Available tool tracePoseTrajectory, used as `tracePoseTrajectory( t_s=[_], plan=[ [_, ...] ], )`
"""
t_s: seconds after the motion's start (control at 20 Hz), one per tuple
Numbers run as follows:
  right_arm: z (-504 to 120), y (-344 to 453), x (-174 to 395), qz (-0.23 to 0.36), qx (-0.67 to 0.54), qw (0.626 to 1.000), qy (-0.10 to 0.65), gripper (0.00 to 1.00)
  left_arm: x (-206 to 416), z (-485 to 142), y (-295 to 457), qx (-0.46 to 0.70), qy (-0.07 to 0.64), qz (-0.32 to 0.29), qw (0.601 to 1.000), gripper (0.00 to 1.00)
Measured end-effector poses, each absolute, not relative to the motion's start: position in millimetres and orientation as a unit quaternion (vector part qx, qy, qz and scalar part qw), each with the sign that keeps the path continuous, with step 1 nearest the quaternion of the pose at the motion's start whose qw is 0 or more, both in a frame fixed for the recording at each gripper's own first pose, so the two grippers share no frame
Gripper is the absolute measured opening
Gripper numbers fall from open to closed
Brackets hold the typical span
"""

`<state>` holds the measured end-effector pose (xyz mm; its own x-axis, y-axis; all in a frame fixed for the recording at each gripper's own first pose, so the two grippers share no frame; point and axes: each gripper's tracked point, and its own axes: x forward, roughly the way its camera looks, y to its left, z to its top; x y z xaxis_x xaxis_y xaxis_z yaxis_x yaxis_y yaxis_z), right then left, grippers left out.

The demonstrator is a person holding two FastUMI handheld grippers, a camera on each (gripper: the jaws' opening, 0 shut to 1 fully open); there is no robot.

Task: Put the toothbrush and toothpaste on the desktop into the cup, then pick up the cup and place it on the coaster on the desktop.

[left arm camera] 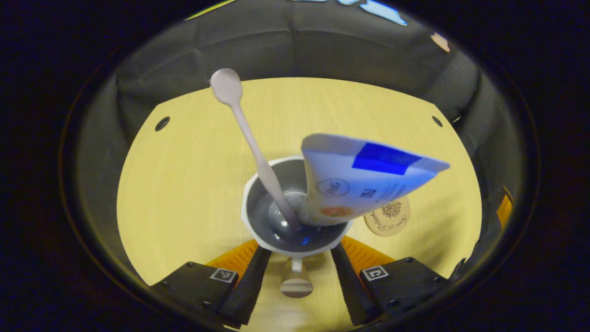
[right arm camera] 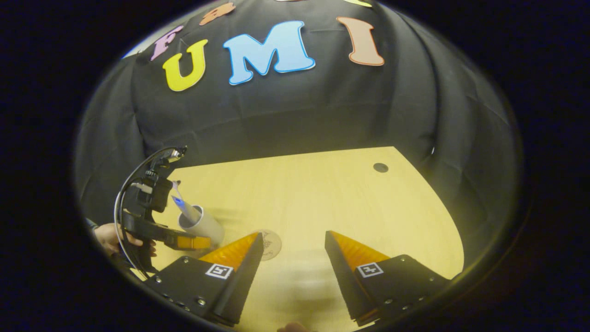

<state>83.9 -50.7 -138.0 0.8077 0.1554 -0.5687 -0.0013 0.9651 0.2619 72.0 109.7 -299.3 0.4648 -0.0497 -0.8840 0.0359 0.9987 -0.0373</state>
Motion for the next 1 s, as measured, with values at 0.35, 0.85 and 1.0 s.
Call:
tracePoseTrajectory(
  t_s=[0.35, 0.85, 1.0],
  plan=[
    [-143, -51, 82, 0.047, 0.128, 0.940, 0.314, 0.83, 63, -311, 110, -0.017, 0.542, -0.016, 0.840, 0.57],
    [-139, -57, 81, 0.044, 0.128, 0.941, 0.312, 0.82, 59, -308, 101, -0.012, 0.546, -0.017, 0.838, 0.36],
    [-136, -59, 81, 0.041, 0.127, 0.941, 0.310, 0.82, 61, -301, 86, -0.004, 0.536, -0.031, 0.844, 0.36]
  ],
)
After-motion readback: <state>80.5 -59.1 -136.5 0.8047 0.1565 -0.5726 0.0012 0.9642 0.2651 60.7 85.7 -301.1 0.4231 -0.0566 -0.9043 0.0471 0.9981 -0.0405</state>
